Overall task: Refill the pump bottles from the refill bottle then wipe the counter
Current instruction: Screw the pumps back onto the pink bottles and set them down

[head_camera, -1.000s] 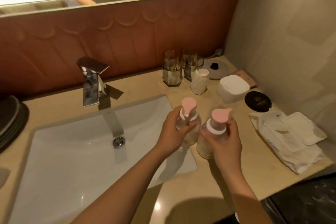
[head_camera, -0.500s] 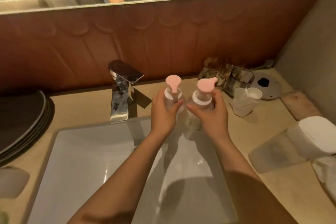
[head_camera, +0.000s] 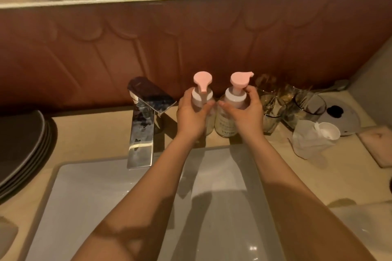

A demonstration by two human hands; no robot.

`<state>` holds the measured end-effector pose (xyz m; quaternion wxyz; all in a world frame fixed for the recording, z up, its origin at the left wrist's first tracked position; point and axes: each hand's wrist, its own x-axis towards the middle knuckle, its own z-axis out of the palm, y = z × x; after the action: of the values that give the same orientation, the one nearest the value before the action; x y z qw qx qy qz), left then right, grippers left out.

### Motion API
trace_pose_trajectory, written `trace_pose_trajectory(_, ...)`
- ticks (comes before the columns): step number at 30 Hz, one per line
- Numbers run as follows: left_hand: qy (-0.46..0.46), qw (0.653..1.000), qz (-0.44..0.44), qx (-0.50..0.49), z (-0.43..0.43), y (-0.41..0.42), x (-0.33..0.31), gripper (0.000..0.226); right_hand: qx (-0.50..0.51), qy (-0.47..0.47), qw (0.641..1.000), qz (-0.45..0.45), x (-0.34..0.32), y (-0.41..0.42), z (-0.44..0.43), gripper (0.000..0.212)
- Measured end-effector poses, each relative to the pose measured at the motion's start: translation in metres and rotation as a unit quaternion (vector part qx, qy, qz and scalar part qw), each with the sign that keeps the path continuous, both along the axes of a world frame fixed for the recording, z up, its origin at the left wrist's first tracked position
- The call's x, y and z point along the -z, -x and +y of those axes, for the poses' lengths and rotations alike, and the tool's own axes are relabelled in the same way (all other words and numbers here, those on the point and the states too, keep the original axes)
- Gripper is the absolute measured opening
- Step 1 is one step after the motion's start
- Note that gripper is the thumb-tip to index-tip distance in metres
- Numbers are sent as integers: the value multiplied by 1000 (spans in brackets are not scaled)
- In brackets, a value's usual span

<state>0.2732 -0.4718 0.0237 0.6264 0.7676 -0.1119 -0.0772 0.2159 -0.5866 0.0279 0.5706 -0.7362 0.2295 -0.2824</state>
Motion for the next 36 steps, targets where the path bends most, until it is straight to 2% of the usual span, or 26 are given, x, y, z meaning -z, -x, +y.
trace_pose_trajectory(3, -1, 1000, 8, 11, -2, -2, 0, 55, -1, -4, 1000, 5, 4, -2, 1, 59)
trace_pose_trajectory(7, -19, 994, 74, 72, 5, 8, 2, 105, -48, -60, 997, 7, -5, 11, 3, 84)
trace_pose_trajectory(10, -37, 989, 90, 107, 15, 31, 4, 111, -55, -74, 996, 12, -12, 35, 4, 89)
trace_pose_trajectory(14, -48, 980, 104, 163, 21, 81, -6, 105, -55, -55, 996, 50, -17, 77, 8, 75)
trace_pose_trajectory(19, -98, 951, 98, 278, 17, 152, -19, 84, -21, -35, 997, 60, -41, 159, 26, 49)
trace_pose_trajectory(21, -105, 930, 83, 342, 8, 175, -23, 74, -24, 45, 996, 74, -56, 197, 35, 41)
trace_pose_trajectory(24, -126, 908, 41, 397, -8, 203, -25, 83, 36, 204, 975, 78, -75, 244, 42, 26)
trace_pose_trajectory(27, -115, 901, 36, 418, -24, 224, -25, 93, 166, 259, 951, -24, -80, 278, 34, 6)
trace_pose_trajectory(29, -113, 902, 24, 416, -36, 239, -27, 100, 259, 249, 929, -89, -67, 295, 22, 10)
trace_pose_trajectory(31, -111, 906, -13, 409, -47, 249, -28, 99, 305, 192, 926, -113, -47, 305, 13, 22)
trace_pose_trajectory(33, -98, 911, -39, 399, -57, 254, -27, 95, 297, 136, 940, -97, -23, 310, 4, 43)
trace_pose_trajectory(36, -71, 918, -46, 387, -71, 258, -25, 81, 230, 38, 972, -16, 7, 309, -9, 78)
